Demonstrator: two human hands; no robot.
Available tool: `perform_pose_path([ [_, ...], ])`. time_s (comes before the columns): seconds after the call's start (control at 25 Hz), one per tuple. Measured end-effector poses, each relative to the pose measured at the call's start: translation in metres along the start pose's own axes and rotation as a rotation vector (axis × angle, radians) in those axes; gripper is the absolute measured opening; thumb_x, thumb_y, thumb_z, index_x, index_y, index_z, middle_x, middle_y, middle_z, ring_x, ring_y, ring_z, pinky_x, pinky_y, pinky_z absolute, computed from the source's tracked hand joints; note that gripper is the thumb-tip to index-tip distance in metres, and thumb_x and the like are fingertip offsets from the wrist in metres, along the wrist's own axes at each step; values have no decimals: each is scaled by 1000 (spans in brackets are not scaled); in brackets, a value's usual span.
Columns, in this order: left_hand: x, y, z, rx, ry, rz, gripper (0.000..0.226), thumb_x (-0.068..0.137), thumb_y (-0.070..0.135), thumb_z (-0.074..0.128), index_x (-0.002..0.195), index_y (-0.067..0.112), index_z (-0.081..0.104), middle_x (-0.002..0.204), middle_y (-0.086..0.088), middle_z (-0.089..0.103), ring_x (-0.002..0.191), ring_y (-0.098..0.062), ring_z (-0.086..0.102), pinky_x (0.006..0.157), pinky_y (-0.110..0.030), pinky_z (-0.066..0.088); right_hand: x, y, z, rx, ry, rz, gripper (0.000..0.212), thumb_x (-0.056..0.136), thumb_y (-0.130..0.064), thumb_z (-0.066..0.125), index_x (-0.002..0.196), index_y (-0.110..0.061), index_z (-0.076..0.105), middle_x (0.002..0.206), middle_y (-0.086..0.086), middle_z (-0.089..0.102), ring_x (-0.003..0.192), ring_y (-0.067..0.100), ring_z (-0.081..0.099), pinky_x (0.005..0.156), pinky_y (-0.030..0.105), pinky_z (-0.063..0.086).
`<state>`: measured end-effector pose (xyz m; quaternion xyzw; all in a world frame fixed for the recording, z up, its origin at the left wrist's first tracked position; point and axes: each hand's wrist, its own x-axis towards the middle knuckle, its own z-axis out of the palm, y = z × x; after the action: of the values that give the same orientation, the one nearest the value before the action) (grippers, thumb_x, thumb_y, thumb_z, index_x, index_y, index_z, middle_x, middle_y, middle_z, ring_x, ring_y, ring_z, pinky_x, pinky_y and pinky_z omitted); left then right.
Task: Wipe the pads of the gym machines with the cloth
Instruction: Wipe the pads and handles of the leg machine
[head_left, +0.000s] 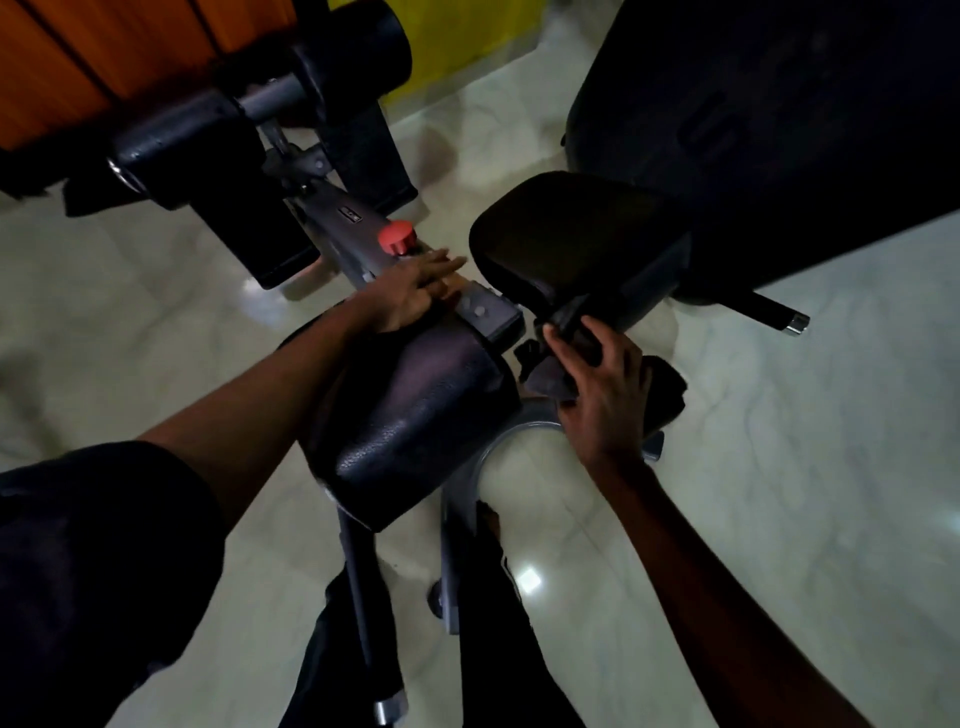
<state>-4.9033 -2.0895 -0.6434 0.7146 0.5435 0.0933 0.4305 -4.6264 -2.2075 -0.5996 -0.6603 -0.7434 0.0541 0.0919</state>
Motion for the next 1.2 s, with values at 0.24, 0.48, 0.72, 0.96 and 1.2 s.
perform_pose_path([
  [0.24, -7, -39, 12, -78, 94, -156, 45, 107, 35, 29, 138, 13, 52, 143, -19, 51, 132, -35, 47, 108, -40, 35, 39, -35, -18, -343, -77, -36, 65, 72, -18, 77, 133, -34, 60, 146, -1, 45, 127, 33, 42, 94, 53, 42],
  [0.48, -1, -36, 11, -53, 122, -184, 46, 108, 30, 30, 122, -3, 59, 117, -32, 61, 107, -41, 60, 89, -43, 42, 96, -82, -17, -647, -248, -168, 40, 74, -22, 72, 113, -28, 67, 134, 0, 50, 117, 33, 46, 90, 48, 37],
  [0.72, -10, -44, 11, -82, 328, -278, 31, 97, 20, 42, 106, -3, 61, 110, -26, 62, 103, -39, 61, 87, -47, 45, 110, -87, -14, -738, -298, -242, 40, 79, -23, 69, 119, -27, 67, 135, 2, 49, 119, 33, 45, 91, 47, 39],
  [0.96, -18, -70, 14, -140, 280, -226, 37, 103, 28, 38, 101, -2, 59, 109, -29, 61, 103, -40, 58, 82, -45, 43, 146, -107, 12, -807, -418, -289, 40, 88, -26, 64, 127, -24, 64, 143, 5, 46, 127, 35, 42, 99, 51, 38],
  [1.2, -16, -73, 18, -120, 297, -220, 39, 102, 32, 38, 103, 1, 61, 108, -26, 63, 101, -40, 59, 84, -46, 46, 170, -126, 36, -797, -447, -316, 39, 91, -32, 61, 126, -16, 64, 139, 8, 50, 125, 37, 43, 99, 53, 38],
])
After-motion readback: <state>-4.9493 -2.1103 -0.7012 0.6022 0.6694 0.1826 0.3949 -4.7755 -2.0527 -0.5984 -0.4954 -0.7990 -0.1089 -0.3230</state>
